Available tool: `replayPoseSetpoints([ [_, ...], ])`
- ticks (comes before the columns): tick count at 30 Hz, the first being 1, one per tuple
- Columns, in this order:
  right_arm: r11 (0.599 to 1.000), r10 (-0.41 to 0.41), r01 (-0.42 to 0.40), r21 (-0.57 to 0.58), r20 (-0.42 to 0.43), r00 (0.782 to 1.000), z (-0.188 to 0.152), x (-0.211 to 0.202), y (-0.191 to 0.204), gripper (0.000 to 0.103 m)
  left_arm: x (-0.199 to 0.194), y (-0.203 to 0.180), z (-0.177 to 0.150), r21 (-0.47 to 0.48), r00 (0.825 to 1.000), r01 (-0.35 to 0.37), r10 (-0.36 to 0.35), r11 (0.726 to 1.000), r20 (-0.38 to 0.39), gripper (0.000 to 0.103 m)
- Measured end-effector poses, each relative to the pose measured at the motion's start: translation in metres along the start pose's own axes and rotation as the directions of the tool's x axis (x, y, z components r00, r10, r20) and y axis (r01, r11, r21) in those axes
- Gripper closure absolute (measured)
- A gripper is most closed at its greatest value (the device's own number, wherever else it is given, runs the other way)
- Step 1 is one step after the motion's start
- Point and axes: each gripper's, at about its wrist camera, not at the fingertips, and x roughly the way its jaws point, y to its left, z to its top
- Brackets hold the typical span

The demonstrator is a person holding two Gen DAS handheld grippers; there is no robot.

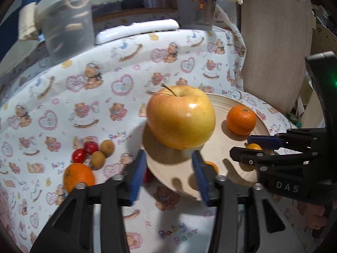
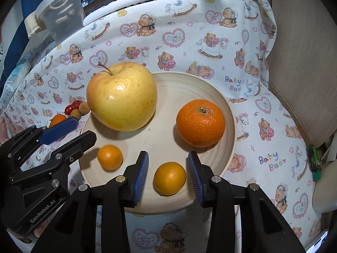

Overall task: Organize fruits
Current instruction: 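Lower the yellow fruit onto the plate and open the right tool while the left tool releases the orange fruit, then move both open tools back toward the loose fruits beside the plate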

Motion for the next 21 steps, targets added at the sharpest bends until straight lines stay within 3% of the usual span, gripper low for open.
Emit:
replayPoseSetpoints([
  [1, 1.000, 0.001, -0.001, 0.000, 0.000, 1.000, 0.000, 0.000, 0.000, 0.062, -0.005, 0.002, -0.001, 0.002, 1.000, -0.013, 0.013, 1.000, 0.014, 0.039],
  [8, 1.000, 0.002, -0.001, -0.017, 0.029, 1.000, 0.000, -0.007, 0.006, 0.059, -0.045, 0.037, -0.016, -0.051, 0.987, -0.087, 0.093, 0.995, 0.132, 0.016],
  [11, 0.999, 0.016, -0.014, -0.037, 0.060, 0.998, 0.000, -0.012, 0.011, 0.043, -0.059, 0.054, -0.022, -0.092, 0.974, -0.113, 0.129, 0.989, 0.185, 0.008],
  [13, 0.998, 0.031, -0.027, -0.052, 0.085, 0.996, -0.001, -0.016, 0.015, 0.038, -0.065, 0.063, -0.027, -0.110, 0.961, -0.147, 0.169, 0.983, 0.220, 0.000],
  [14, 0.998, 0.026, -0.020, -0.063, 0.104, 0.994, -0.001, -0.019, 0.018, 0.038, -0.068, 0.067, -0.029, -0.121, 0.955, -0.158, 0.183, 0.980, 0.235, 0.000],
  [17, 0.997, 0.032, -0.021, -0.076, 0.153, 0.988, -0.002, -0.025, 0.023, 0.022, -0.072, 0.077, -0.034, -0.155, 0.948, -0.152, 0.188, 0.976, 0.256, 0.000],
  [21, 0.996, 0.055, -0.039, -0.084, 0.195, 0.979, -0.003, -0.030, 0.028, 0.017, -0.076, 0.080, -0.041, -0.174, 0.930, -0.180, 0.225, 0.968, 0.290, 0.000],
])
